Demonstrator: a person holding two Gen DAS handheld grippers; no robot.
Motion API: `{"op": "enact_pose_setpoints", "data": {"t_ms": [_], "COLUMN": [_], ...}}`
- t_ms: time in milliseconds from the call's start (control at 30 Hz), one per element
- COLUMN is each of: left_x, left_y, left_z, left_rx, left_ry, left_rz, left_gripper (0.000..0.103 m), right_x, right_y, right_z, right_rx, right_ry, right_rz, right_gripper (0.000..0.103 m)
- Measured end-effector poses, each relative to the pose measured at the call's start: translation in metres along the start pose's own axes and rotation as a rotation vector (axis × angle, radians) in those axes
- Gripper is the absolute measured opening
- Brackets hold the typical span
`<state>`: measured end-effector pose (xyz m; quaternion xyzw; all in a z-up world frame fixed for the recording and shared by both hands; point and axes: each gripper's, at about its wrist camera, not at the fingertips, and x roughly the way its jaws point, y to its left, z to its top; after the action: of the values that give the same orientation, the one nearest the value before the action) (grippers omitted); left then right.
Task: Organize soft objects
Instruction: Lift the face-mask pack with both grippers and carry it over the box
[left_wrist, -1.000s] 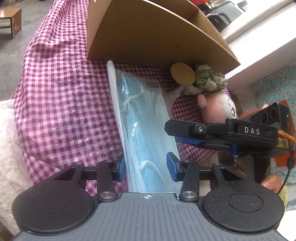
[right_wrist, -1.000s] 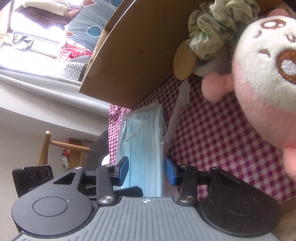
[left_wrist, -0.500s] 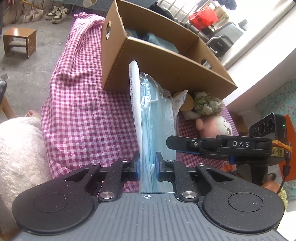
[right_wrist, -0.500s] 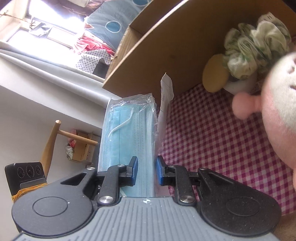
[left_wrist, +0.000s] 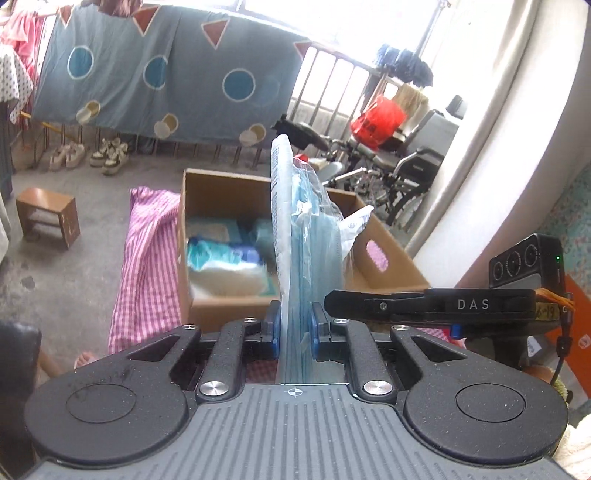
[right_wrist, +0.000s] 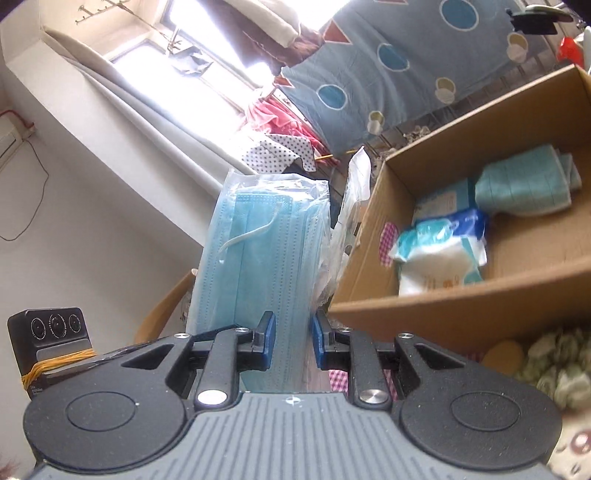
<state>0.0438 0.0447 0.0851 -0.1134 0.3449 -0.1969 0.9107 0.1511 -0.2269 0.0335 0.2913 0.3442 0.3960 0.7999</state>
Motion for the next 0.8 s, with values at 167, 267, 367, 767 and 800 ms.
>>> {"op": "enact_pose_setpoints", "data": {"t_ms": [167,267,367,767,800], "left_x": [0.02,0.041,0.067,0.22,0.235], "left_y": [-0.026,-0.036,-0.042,-0.063,-0.064], "left_z": [0.044,0.071,0.096,0.143,0.142], "left_rx": [0.055,0.064,0.062,-0.019,-0.029], "left_ry": [-0.08,-0.076,-0.046,0.178,0.201], "left_rz": [-0.019,-0.051,-0.084,-0.295,-0.303], "left_gripper": [0.013,0.013,0.013,0.013,0.013], "right_x": [-0.019,-0.032,-0.04,-0.068,-0.067], "right_y": [-0.009,-0.025,-0.043,-0.152,-0.159], "right_z": [0.053,0.083,0.108,0.171,0.173], "right_rx": [-0.019,-0.004,0.023,0.116,0.107], "right_ry": [-0.035,-0.054,-0.064,-0.015,-0.003], "right_rz": [0.003,-0.01,-0.042,-0.403,-0.436], "right_gripper": [0.023,0.023,0.023,0.023,0.023]}}
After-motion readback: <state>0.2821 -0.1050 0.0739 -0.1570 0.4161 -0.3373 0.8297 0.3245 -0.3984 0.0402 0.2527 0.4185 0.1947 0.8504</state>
